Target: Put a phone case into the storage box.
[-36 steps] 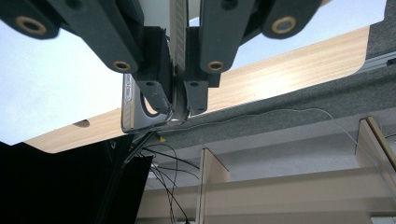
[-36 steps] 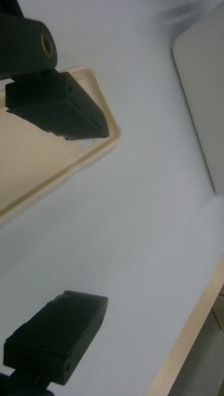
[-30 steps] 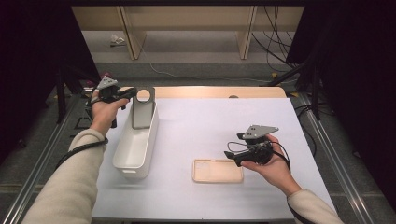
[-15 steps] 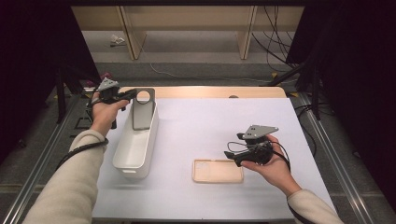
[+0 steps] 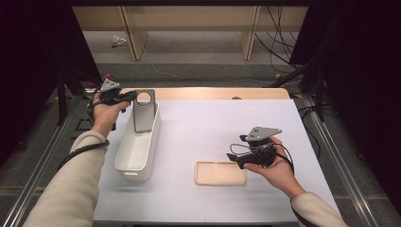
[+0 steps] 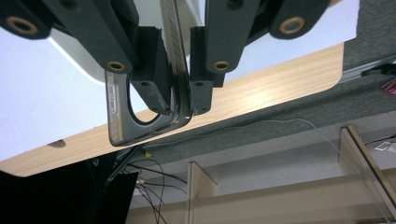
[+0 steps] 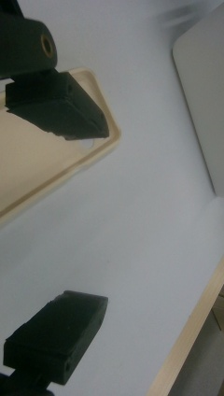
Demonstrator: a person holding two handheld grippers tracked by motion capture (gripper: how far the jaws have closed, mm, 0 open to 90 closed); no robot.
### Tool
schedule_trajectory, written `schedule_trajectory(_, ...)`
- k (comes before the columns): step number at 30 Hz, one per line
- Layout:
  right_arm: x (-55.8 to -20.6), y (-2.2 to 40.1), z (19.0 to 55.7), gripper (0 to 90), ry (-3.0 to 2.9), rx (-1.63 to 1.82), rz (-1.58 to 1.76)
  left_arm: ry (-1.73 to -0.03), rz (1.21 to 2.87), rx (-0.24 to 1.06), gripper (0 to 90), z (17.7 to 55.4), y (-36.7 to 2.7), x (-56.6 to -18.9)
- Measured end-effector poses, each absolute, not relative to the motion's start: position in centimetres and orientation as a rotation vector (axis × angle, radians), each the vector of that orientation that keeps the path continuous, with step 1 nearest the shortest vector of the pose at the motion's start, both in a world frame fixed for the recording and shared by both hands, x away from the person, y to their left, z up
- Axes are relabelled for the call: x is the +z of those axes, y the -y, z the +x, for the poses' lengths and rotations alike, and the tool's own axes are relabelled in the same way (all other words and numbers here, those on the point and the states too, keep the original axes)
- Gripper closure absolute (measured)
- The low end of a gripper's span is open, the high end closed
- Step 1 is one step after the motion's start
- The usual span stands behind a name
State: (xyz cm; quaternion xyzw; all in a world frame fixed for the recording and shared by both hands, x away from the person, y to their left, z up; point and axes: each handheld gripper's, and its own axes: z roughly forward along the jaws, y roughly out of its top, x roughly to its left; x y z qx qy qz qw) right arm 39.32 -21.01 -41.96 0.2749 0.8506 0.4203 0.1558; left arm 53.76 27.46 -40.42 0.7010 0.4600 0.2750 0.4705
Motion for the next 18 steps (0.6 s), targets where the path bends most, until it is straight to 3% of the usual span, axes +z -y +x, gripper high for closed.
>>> schedule_trajectory(18,-41.98,21.01,39.35,16.5,-2.437,1.206,0.788,-1.126,1.825,0.759,73.3,54.29,-27.13,-40.66)
